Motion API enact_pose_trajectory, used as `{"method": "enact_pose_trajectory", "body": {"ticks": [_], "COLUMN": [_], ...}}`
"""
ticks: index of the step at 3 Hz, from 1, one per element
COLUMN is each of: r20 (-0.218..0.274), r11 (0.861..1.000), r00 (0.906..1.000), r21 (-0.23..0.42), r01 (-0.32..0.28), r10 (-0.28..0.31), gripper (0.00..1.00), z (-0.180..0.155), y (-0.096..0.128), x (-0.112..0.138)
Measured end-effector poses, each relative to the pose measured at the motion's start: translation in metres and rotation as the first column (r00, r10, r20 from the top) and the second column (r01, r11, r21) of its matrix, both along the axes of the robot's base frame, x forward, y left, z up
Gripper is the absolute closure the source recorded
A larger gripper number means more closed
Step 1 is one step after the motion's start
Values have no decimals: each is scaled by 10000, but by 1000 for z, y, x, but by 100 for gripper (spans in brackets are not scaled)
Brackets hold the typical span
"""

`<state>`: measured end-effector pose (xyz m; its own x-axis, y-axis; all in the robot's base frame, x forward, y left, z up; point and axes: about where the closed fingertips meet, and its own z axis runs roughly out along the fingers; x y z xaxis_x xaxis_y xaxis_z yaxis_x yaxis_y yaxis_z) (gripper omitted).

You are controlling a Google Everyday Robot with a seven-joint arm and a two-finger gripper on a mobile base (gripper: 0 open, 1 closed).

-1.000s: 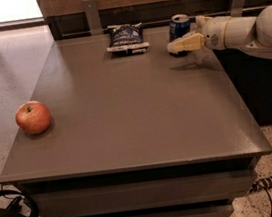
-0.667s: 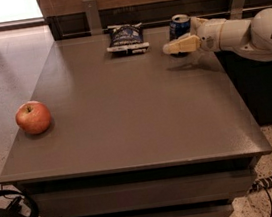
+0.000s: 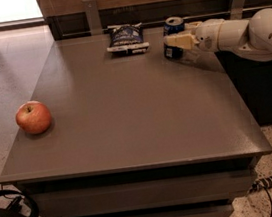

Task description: Move pepsi can near apple

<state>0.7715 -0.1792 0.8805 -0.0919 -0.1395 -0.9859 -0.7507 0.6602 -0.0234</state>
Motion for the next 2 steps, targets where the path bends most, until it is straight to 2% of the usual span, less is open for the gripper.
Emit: {"method": "enact_pose_trajectory", "body": {"ticks": [1,2], "r20": [-10,-27], "r11": [10000,9999], "r00": [10000,9999], "r21": [9,24], "r01": [-45,-127], "r10": [45,127], "gripper": [69,100], "z": [-1,-2], "y": [3,9], "x": [0,1]}}
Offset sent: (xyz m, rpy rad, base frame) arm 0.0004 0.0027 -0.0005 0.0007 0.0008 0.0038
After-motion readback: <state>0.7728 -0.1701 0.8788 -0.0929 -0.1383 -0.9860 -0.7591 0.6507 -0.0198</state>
